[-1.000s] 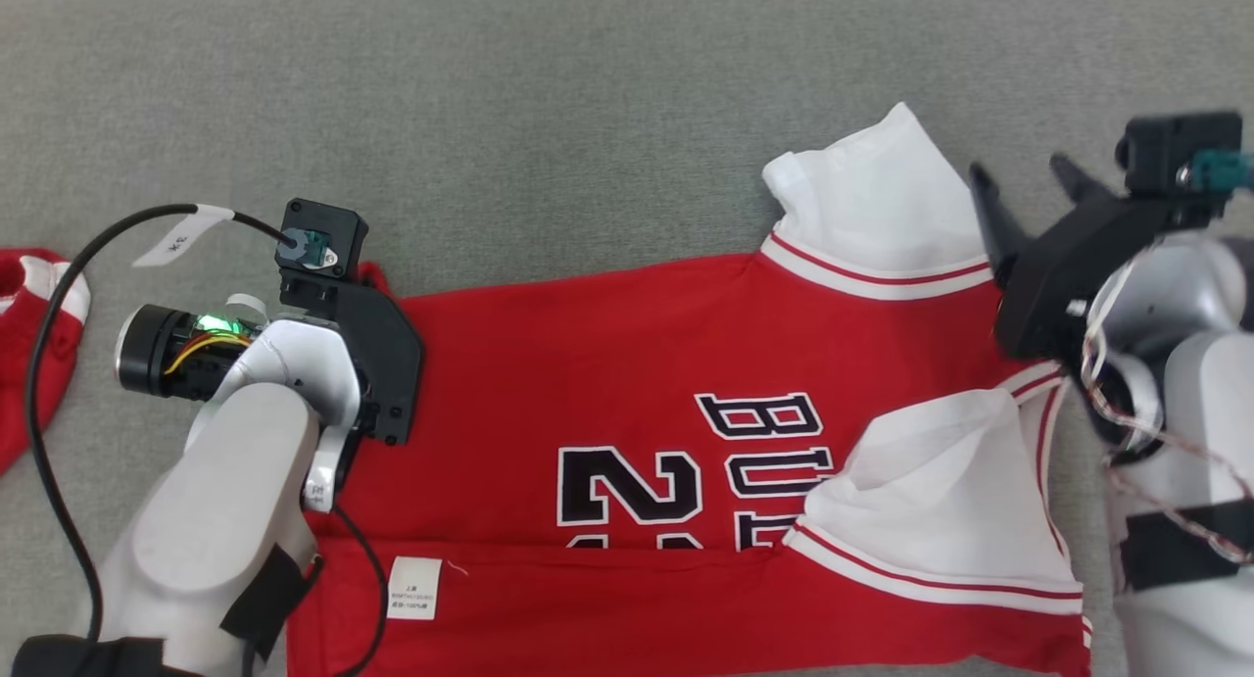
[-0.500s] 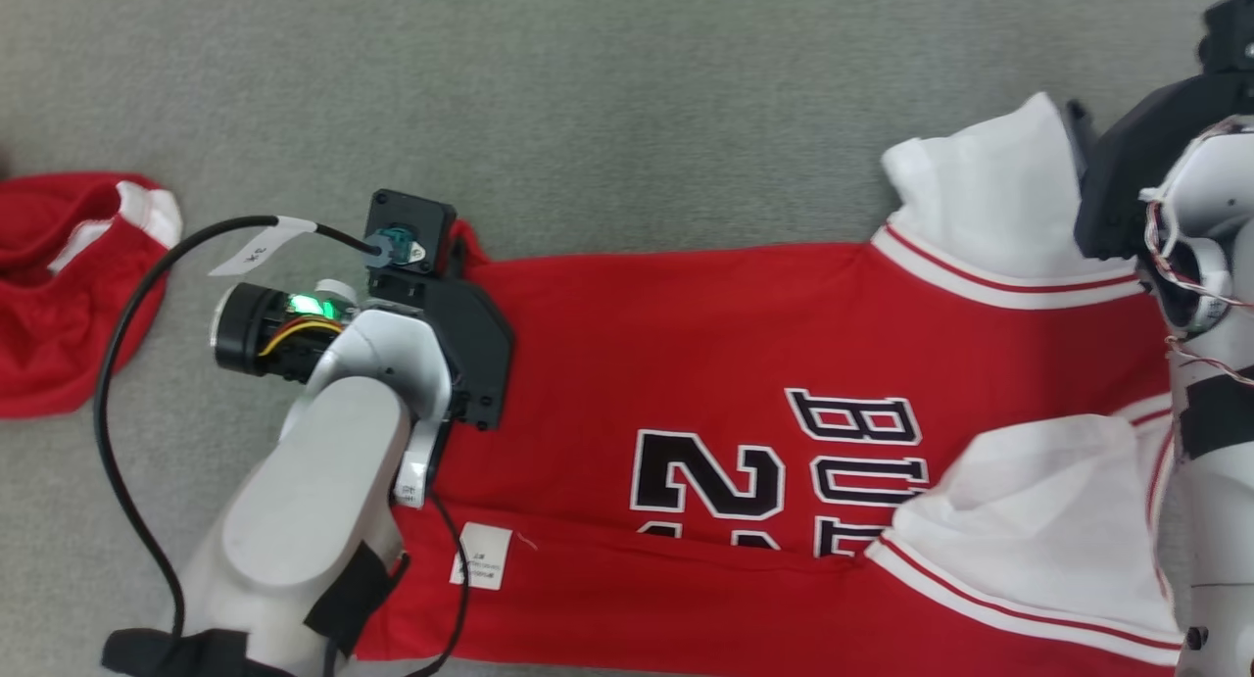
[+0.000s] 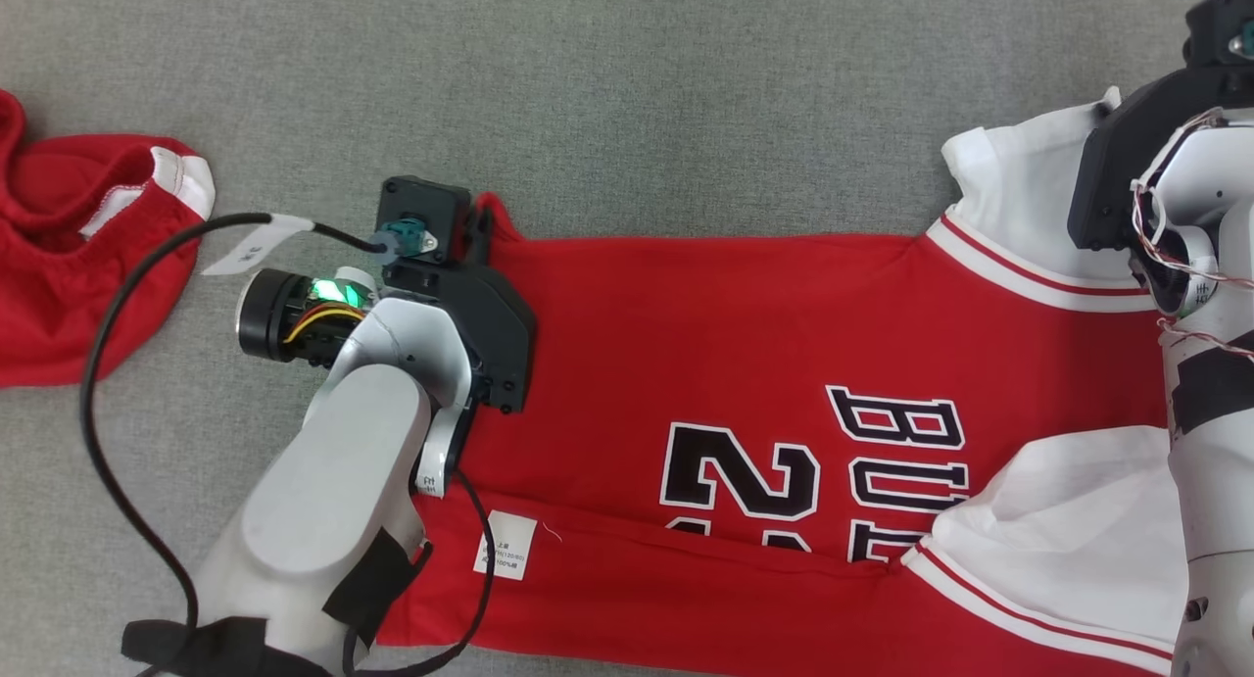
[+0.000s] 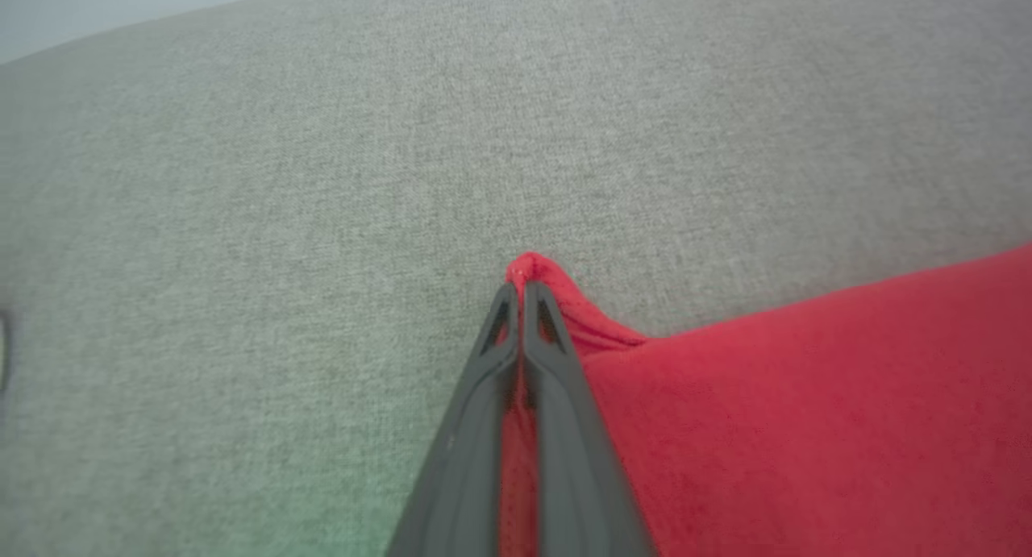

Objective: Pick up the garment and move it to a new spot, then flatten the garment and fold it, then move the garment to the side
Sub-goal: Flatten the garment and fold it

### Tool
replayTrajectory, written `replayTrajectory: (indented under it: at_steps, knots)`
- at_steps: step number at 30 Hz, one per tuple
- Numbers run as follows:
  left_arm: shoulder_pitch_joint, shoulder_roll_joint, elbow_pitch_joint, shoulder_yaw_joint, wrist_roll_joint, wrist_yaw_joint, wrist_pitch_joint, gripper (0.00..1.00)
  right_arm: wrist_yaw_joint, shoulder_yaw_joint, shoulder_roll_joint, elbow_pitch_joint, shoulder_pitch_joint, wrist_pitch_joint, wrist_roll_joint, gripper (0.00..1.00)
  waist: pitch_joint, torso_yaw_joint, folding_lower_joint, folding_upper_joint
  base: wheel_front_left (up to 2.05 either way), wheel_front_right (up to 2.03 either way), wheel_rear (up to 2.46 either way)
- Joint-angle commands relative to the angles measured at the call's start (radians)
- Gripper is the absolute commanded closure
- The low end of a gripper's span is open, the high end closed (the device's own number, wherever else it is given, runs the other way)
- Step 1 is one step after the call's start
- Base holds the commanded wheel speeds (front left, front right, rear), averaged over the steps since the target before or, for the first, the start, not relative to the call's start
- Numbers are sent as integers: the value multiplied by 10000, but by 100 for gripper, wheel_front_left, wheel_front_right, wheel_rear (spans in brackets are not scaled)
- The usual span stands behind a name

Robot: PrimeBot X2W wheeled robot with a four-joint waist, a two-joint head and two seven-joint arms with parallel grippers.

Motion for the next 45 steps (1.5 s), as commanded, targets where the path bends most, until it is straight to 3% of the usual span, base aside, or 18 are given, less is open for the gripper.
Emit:
replayTrajectory:
  at_steps: [1, 9, 17, 22, 30, 36, 45]
  knots:
    - [23, 52, 163, 152, -147, 169, -184, 100, 8, -55, 48, 162, 1, -247, -65, 100, -18, -41, 0, 0, 0, 0, 0]
    - [462, -25, -105, 909, -630, 594, -1481, 100, 8, -76, 55, -180, 407, -1612, 701, 100, -457, -135, 0, 0, 0, 0, 0]
    - [1507, 10, -885, 1293, -1001, 787, -2280, 100, 8, 373, -139, -2046, 1842, -2002, 2768, 100, -982, -232, 0, 0, 0, 0, 0]
    - [2468, 149, -1679, 1374, -1088, 920, -2678, 100, 8, 694, -624, -4521, 3807, -1232, 4475, 100, -1386, -348, 0, 0, 0, 0, 0]
    - [3980, 368, -2460, 1579, -1326, 1074, -3448, 100, 8, 526, -1229, -7670, 6865, 534, 5396, 100, -1939, -674, 0, 0, 0, 0, 0]
    - [4740, 291, -2369, 1579, -1469, 1148, -3677, 100, 8, 625, -1531, -8775, 8284, 1725, 5921, 100, -2206, -845, 0, 0, 0, 0, 0]
    - [5562, 94, -2226, 1840, -1841, 1524, -3936, 100, 10, 439, -1550, -9178, 9424, 2740, 5871, 100, -2664, -950, 0, 0, 0, 0, 0]
